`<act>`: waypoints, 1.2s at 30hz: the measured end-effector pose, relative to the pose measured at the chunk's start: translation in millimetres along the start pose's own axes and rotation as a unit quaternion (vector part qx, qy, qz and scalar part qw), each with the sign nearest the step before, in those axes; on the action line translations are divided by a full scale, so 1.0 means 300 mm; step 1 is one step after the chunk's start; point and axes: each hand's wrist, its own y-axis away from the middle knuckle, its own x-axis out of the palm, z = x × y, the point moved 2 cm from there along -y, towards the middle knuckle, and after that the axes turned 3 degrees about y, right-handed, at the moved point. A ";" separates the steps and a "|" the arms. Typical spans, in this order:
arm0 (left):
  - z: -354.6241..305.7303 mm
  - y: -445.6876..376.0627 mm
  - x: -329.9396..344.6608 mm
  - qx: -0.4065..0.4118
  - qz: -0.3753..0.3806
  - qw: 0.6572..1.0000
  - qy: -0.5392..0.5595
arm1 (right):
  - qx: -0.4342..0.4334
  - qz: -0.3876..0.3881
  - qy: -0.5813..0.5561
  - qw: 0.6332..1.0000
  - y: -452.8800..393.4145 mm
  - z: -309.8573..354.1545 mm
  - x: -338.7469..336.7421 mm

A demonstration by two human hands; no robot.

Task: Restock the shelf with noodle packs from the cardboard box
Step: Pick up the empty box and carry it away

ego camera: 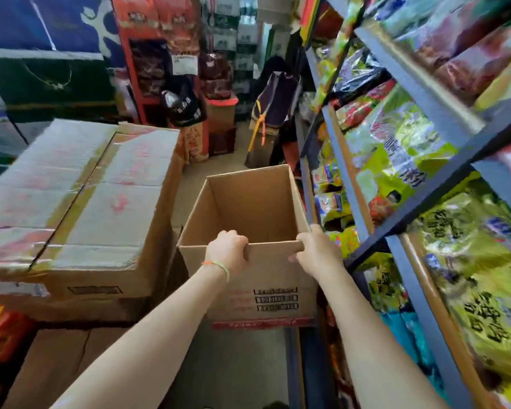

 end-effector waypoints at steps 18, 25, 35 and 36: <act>0.281 -1.548 -0.091 -0.021 0.046 0.999 -0.013 | -0.031 0.114 0.000 0.993 -1.636 0.041 -0.095; 0.445 -2.038 -0.097 -0.048 0.065 0.996 -0.022 | -0.032 0.160 -0.039 0.986 -2.171 0.141 -0.082; 0.719 -2.670 -0.032 -0.099 0.131 0.985 0.046 | 0.006 0.150 -0.066 0.986 -2.818 0.298 -0.047; 0.725 -2.712 -0.029 -0.094 0.122 0.987 0.051 | -0.002 0.151 -0.071 0.986 -2.857 0.302 -0.042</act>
